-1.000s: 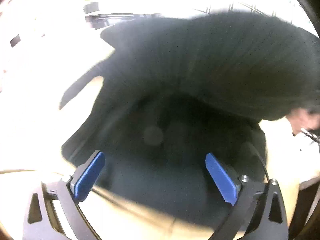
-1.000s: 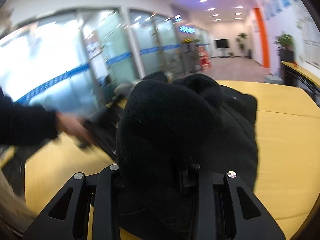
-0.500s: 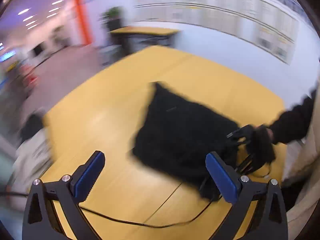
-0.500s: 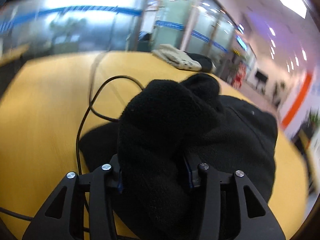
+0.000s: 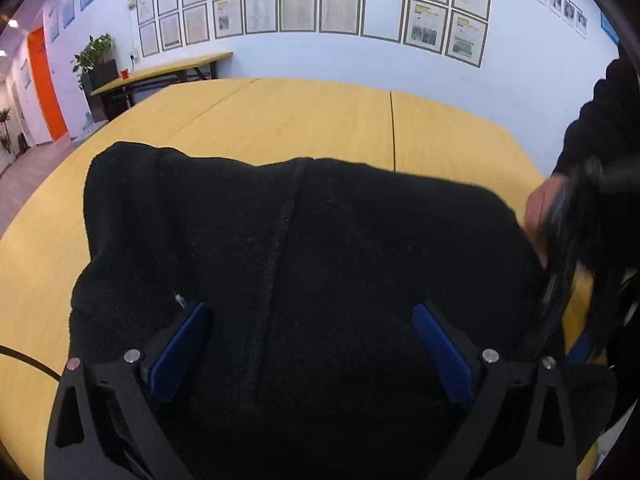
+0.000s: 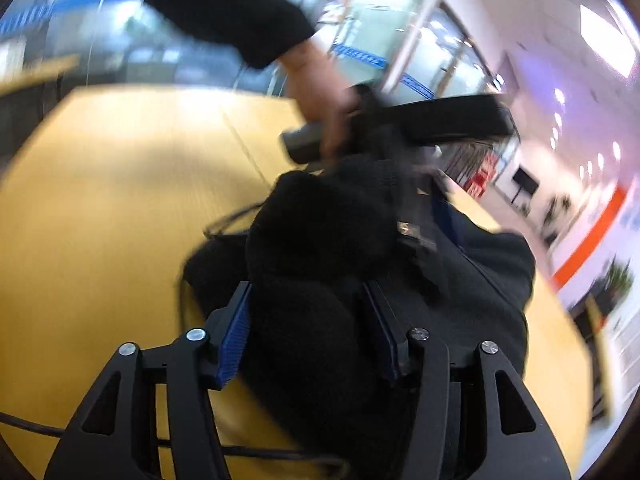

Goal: Fold clothes
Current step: 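Lower the folded jacket onto the table and open the right tool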

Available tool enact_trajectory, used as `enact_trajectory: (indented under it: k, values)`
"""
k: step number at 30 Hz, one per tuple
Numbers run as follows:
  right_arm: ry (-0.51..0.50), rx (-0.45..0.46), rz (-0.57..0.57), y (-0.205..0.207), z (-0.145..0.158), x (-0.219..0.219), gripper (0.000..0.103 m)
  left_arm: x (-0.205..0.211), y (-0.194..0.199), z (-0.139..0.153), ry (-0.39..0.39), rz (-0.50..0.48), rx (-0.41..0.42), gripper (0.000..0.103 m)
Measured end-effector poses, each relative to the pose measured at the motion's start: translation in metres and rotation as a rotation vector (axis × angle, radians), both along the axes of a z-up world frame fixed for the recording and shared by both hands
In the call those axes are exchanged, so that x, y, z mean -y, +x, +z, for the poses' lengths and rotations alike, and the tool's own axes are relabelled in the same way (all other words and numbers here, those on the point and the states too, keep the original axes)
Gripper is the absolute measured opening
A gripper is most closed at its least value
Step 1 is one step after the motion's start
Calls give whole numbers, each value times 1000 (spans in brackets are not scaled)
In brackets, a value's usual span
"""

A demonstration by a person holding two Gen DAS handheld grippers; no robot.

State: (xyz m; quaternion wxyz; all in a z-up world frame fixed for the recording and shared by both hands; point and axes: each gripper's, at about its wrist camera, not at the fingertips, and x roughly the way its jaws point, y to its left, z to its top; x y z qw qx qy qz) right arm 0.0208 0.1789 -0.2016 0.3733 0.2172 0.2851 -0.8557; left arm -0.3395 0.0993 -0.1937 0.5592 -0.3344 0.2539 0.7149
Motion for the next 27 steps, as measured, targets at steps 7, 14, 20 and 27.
enact_trajectory:
  k: [7,14,20,27]
  values:
    - [214,-35,-181,-6,-35,-62,94,-8,-3,-37,42,-1,-14,103]
    - [86,50,-392,-58,-41,-72,90,16,32,-18,34,1,-58,103]
    - [-140,308,-598,-92,-45,-125,75,22,26,-18,50,53,-65,103]
    - [-187,481,-424,-80,-12,-151,61,14,25,-16,51,41,-59,103]
